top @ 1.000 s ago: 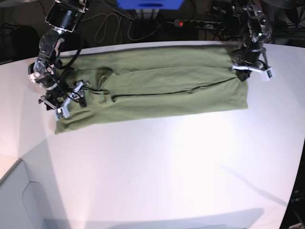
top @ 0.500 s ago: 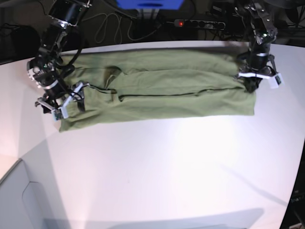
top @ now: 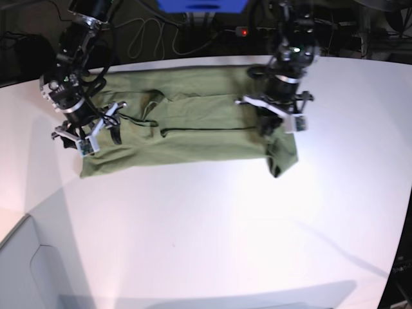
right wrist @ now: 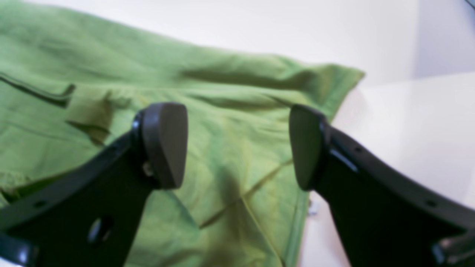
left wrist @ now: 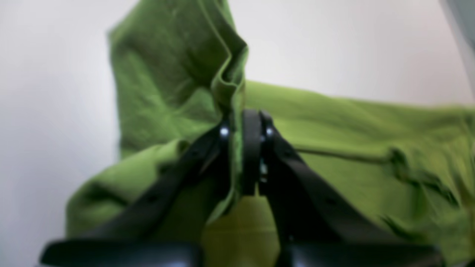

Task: Fold the T-shirt properly
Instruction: 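Carry the left gripper's end over toward the right gripper, folding the strip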

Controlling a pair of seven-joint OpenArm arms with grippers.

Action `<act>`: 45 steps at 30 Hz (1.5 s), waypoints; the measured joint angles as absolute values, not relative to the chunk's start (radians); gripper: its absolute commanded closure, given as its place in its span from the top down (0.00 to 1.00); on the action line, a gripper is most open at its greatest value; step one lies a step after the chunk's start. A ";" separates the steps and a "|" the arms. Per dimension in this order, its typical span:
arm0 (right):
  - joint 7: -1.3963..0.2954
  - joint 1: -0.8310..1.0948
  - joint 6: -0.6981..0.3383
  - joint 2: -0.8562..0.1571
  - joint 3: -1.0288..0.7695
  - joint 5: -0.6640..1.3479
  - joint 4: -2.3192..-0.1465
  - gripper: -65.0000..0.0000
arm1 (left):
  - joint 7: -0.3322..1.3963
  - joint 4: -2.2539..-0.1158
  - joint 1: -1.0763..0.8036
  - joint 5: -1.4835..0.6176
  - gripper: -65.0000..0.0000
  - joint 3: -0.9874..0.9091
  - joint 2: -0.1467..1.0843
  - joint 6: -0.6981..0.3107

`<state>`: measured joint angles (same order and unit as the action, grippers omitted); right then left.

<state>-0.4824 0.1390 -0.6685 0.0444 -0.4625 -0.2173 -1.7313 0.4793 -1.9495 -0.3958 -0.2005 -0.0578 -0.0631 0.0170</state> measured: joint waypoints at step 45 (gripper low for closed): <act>-0.479 0.137 -0.669 0.039 -0.463 -0.217 -1.730 0.64 | 0.536 -1.675 -0.221 -0.082 0.12 0.350 -0.091 0.018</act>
